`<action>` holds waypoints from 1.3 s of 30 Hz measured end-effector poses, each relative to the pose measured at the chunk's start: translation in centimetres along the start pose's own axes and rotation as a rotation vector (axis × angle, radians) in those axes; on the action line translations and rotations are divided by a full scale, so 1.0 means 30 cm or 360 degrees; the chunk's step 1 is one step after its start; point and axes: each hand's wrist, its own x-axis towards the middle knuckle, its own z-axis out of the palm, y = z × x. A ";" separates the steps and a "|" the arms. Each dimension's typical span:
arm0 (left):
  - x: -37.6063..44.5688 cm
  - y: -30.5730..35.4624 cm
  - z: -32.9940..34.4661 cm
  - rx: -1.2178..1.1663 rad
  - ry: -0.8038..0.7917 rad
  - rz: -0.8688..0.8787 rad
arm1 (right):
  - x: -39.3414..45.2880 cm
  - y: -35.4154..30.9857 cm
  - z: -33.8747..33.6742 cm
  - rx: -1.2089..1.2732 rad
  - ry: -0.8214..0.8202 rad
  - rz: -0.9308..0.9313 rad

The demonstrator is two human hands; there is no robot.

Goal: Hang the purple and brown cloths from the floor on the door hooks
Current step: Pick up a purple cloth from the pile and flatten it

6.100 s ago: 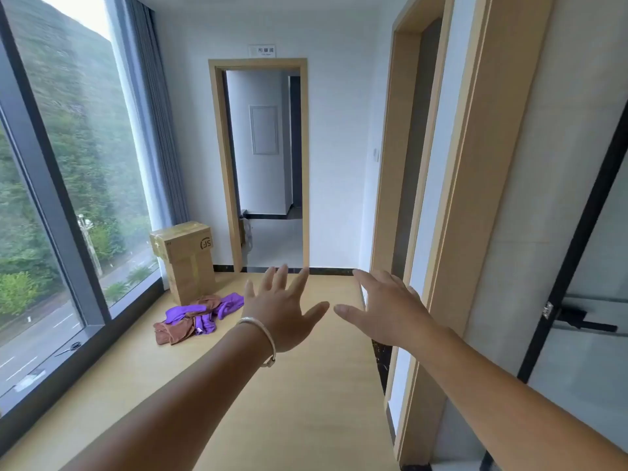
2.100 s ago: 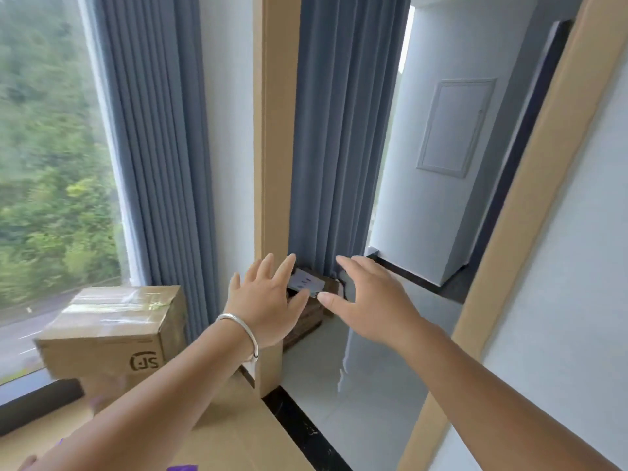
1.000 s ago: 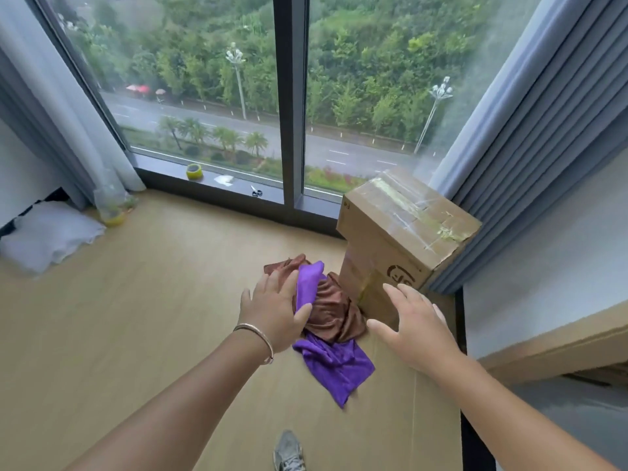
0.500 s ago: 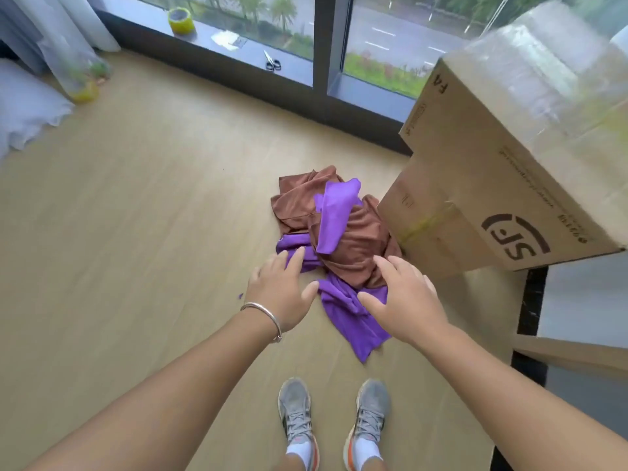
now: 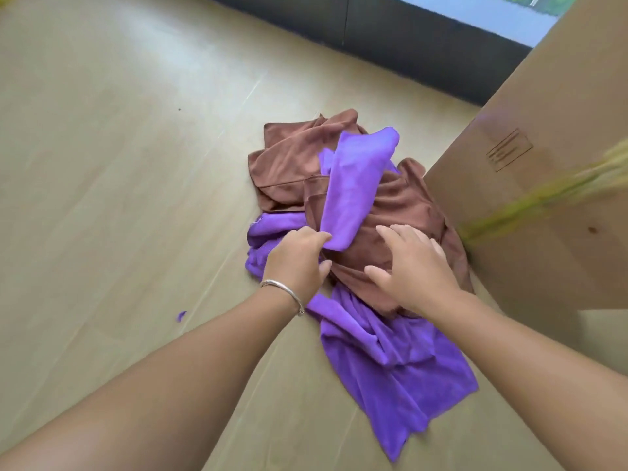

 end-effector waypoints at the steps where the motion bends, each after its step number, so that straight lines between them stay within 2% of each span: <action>1: 0.038 -0.023 0.058 0.0069 -0.0003 0.0031 | 0.044 0.027 0.048 -0.0009 0.0015 -0.0004; 7: 0.217 -0.081 0.282 0.0442 0.0094 0.0481 | 0.236 0.147 0.247 -0.0156 0.0160 -0.0089; 9: 0.260 -0.090 0.298 0.0499 0.0166 0.0514 | 0.280 0.155 0.278 -0.0171 0.0191 -0.0108; 11: 0.283 -0.102 0.281 0.0260 0.0227 0.0428 | 0.315 0.149 0.289 -0.0186 0.0254 -0.0156; 14: 0.265 -0.119 0.186 -0.0445 0.0427 0.0224 | 0.349 0.106 0.254 -0.0170 0.0389 -0.0238; 15: 0.251 -0.127 0.140 -0.0563 0.0501 0.0216 | 0.358 0.081 0.230 -0.0121 0.0462 -0.0268; 20: 0.175 -0.184 -0.143 -0.0678 0.0747 0.0256 | 0.416 -0.096 0.075 0.0170 0.0786 -0.0473; 25: 0.075 -0.296 -0.402 -0.0633 0.1036 0.0188 | 0.460 -0.315 -0.033 0.0262 0.0719 -0.0741; 28: -0.016 -0.391 -0.548 -0.0543 0.1296 0.0118 | 0.446 -0.496 -0.074 0.0430 0.0664 -0.0985; 33: -0.247 -0.606 -0.720 -0.0423 0.1763 -0.0123 | 0.384 -0.853 -0.099 0.0708 0.0302 -0.1341; 36: -0.405 -0.765 -0.741 -0.0258 0.1782 -0.0365 | 0.368 -1.017 -0.050 0.0691 0.0226 -0.1417; 39: -0.546 -0.918 -0.683 0.0059 0.1580 -0.0637 | 0.380 -1.088 0.055 0.0461 0.0133 -0.1387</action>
